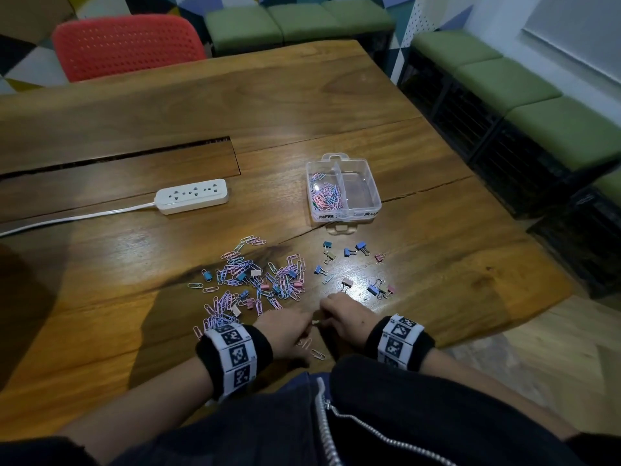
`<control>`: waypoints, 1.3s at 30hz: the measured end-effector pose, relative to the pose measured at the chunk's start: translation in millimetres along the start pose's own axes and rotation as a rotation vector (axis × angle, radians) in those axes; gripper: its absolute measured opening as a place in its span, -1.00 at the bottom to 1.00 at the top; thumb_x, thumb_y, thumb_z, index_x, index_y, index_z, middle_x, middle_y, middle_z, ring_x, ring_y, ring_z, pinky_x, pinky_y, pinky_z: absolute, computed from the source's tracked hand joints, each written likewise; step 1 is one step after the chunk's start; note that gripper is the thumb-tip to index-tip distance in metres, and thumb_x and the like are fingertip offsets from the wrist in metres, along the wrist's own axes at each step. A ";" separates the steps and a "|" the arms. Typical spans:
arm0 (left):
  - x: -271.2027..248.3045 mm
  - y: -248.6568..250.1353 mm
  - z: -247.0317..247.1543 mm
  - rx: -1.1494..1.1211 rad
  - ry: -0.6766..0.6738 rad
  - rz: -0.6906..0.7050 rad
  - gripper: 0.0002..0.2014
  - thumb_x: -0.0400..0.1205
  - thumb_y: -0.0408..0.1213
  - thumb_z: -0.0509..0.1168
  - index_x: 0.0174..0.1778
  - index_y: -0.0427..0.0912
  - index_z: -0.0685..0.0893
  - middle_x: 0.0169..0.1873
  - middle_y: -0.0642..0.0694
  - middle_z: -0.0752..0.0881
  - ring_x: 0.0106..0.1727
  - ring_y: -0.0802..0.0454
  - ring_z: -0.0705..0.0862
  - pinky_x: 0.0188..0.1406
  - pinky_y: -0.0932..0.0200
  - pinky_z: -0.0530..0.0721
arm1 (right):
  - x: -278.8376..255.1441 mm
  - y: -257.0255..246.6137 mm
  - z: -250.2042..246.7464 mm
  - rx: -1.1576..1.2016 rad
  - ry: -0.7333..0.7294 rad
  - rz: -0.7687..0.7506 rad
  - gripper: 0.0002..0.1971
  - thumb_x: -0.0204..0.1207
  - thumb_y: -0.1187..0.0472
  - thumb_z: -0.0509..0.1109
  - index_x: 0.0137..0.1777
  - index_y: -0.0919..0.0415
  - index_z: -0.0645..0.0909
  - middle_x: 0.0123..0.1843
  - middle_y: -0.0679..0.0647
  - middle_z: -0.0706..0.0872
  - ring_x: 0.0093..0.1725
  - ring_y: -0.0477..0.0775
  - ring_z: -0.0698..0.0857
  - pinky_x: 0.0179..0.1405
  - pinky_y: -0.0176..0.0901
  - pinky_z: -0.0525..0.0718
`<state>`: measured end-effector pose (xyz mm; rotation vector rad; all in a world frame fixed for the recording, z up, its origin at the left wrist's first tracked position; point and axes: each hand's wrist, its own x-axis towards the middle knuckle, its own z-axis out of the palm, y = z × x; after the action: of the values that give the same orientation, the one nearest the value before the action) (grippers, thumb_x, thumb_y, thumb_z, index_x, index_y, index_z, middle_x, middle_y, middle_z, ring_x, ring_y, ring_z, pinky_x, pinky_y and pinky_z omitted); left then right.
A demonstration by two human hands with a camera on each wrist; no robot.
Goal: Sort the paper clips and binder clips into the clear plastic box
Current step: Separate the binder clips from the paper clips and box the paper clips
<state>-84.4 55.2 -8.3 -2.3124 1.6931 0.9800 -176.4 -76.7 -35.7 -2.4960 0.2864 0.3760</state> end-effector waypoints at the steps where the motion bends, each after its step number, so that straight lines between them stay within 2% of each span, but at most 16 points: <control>1: 2.6 -0.2 1.5 0.037 -0.011 0.003 -0.58 0.48 0.05 0.35 0.11 -0.15 0.50 0.12 -0.11 0.59 0.14 -0.07 0.58 0.10 0.07 0.57 | 0.3 0.4 -3.2 0.089 0.017 0.036 -0.93 0.52 0.27 0.30 -0.07 0.28 0.53 -0.07 0.10 0.56 -0.07 0.01 0.48 -0.15 -0.35 0.40; 3: 8.5 -1.0 1.8 0.018 -0.004 -0.011 -0.64 0.55 -0.05 0.31 0.15 -0.18 0.52 0.17 -0.12 0.59 0.18 -0.07 0.58 0.14 0.08 0.58 | -0.6 2.0 -10.2 0.298 0.035 0.126 -0.97 0.50 0.30 0.33 -0.13 0.23 0.52 -0.17 0.02 0.57 -0.19 -0.05 0.52 -0.25 -0.44 0.41; 7: 16.5 -2.1 -2.4 -0.013 -0.022 -0.009 -0.73 0.62 -0.11 0.22 0.10 -0.22 0.57 0.11 -0.18 0.64 0.14 -0.09 0.61 0.15 0.06 0.62 | -4.8 7.9 -21.9 0.665 -0.068 0.231 -0.87 0.51 0.39 0.28 0.02 0.24 0.55 -0.16 -0.06 0.58 -0.09 -0.06 0.57 0.03 -0.24 0.53; 9: 17.7 -2.9 -3.9 0.004 -0.027 0.002 -0.73 0.65 -0.12 0.16 0.08 -0.24 0.58 0.03 -0.18 0.66 0.06 -0.10 0.63 0.13 0.06 0.64 | -7.1 8.5 -26.1 0.841 -0.130 0.288 -0.82 0.55 0.44 0.19 0.03 0.27 0.58 -0.16 -0.02 0.61 -0.15 -0.08 0.58 -0.12 -0.28 0.54; 11: 16.6 -4.4 -6.3 -0.007 0.007 0.003 -0.76 0.67 -0.16 0.12 0.01 -0.24 0.58 -0.12 -0.14 0.61 -0.10 -0.04 0.59 0.05 0.09 0.65 | -10.1 5.5 -29.6 0.989 -0.167 0.331 -0.77 0.57 0.46 0.11 -0.13 0.23 0.56 -0.22 0.04 0.58 -0.27 -0.08 0.54 -0.28 -0.32 0.49; 14: 17.1 -11.8 -12.3 -0.312 0.112 0.001 -0.84 0.60 -0.24 0.21 -0.30 -0.13 0.49 -0.34 -0.04 0.53 -0.33 0.06 0.49 -0.20 0.16 0.61 | -12.7 1.8 -29.1 1.170 -0.185 0.380 -0.74 0.55 0.43 0.07 -0.28 0.26 0.53 -0.28 0.09 0.56 -0.38 -0.06 0.50 -0.39 -0.30 0.43; 19: 16.2 -31.1 -24.3 -1.123 0.284 -0.180 -0.63 0.56 -0.56 0.15 -0.55 -0.15 0.34 -0.52 -0.06 0.47 -0.60 0.23 0.50 -0.56 0.35 0.45 | -10.2 -5.6 -16.6 0.765 -0.207 0.363 -0.78 0.52 0.15 0.31 -0.36 0.10 0.48 -0.36 -0.01 0.54 -0.36 -0.07 0.50 -0.29 -0.25 0.47; 21: 15.4 -37.2 -24.5 -1.328 0.258 -0.198 -0.66 0.53 -0.61 0.10 -0.51 -0.16 0.33 -0.49 -0.09 0.47 -0.69 0.25 0.46 -0.72 0.40 0.38 | -11.5 -12.3 -13.3 0.603 -0.206 0.283 -0.79 0.47 0.13 0.37 -0.35 0.03 0.45 -0.31 -0.05 0.55 -0.24 -0.04 0.56 -0.12 -0.19 0.54; 23: 15.5 -41.1 -22.4 -1.387 0.179 -0.171 -0.74 0.48 -0.58 0.13 -0.43 -0.16 0.38 -0.46 -0.09 0.47 -0.63 0.16 0.44 -0.66 0.37 0.37 | -15.5 -19.2 -9.6 0.412 -0.220 0.157 -0.79 0.37 0.13 0.48 -0.29 -0.01 0.45 -0.22 -0.08 0.57 -0.10 0.00 0.57 -0.02 -0.16 0.54; 25: 14.4 -42.3 -19.4 -1.195 0.103 -0.109 -0.78 0.49 -0.54 0.20 -0.37 -0.13 0.45 -0.41 -0.07 0.50 -0.47 0.06 0.46 -0.47 0.22 0.47 | -19.1 -22.1 -6.1 0.139 -0.205 0.011 -0.78 0.34 0.11 0.50 -0.07 0.07 0.56 -0.06 -0.01 0.63 -0.01 0.03 0.58 -0.01 -0.24 0.45; 27: 10.1 -39.6 -16.5 -0.799 0.054 -0.034 -0.79 0.49 -0.49 0.32 -0.30 -0.07 0.51 -0.30 -0.03 0.55 -0.29 0.03 0.53 -0.18 0.13 0.61 | -20.4 -22.9 -2.3 -0.049 -0.191 -0.090 -0.70 0.43 0.15 0.41 0.14 0.20 0.58 0.09 0.16 0.65 0.10 0.11 0.59 0.00 -0.28 0.38; 29: 2.7 -35.2 -15.0 -0.429 0.009 0.040 -0.83 0.46 -0.33 0.42 -0.09 -0.09 0.61 -0.10 -0.01 0.61 -0.08 0.09 0.58 0.07 0.17 0.60 | -18.6 -19.6 1.6 -0.113 -0.182 -0.131 -0.72 0.51 0.18 0.31 0.19 0.26 0.58 0.15 0.22 0.62 0.14 0.16 0.59 0.05 -0.24 0.43; 32: -1.6 -33.1 -6.5 -0.089 -0.026 0.106 -0.61 0.46 -0.16 0.42 0.22 -0.03 0.58 0.17 0.02 0.62 0.19 0.08 0.56 0.23 0.19 0.50 | -16.7 -13.3 5.3 -0.176 -0.204 -0.118 -0.73 0.53 0.22 0.27 0.19 0.30 0.55 0.18 0.22 0.59 0.18 0.17 0.57 0.15 -0.17 0.50; 34: -0.8 -31.2 -2.6 -0.001 -0.003 0.151 -0.61 0.50 -0.14 0.38 0.25 0.02 0.57 0.19 0.03 0.62 0.24 0.07 0.56 0.25 0.17 0.48 | -15.8 -9.3 3.6 -0.118 -0.222 -0.057 -0.77 0.53 0.24 0.27 0.14 0.31 0.54 0.15 0.19 0.56 0.15 0.15 0.55 0.25 -0.05 0.55; 37: 4.2 -25.6 0.6 0.074 0.060 0.213 -0.69 0.56 -0.11 0.31 0.22 -0.03 0.58 0.17 0.01 0.63 0.23 0.05 0.58 0.22 0.18 0.54 | -15.5 -6.0 -5.5 0.212 -0.117 0.092 -0.96 0.51 0.27 0.31 -0.16 0.16 0.51 -0.02 0.12 0.58 0.02 0.11 0.59 0.18 0.03 0.62; 39: 7.2 -22.5 0.8 0.120 0.089 0.247 -0.70 0.59 -0.08 0.26 0.20 -0.08 0.58 0.15 -0.02 0.62 0.20 0.04 0.59 0.16 0.23 0.54 | -14.2 0.1 -12.2 0.428 -0.036 0.192 -0.84 0.50 0.30 0.32 -0.26 0.07 0.47 -0.06 0.10 0.64 0.02 0.11 0.63 0.11 -0.04 0.64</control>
<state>-63.5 58.1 -19.1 -2.1384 2.0508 0.7973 -187.3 -82.3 -21.4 -2.0463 0.5341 0.3901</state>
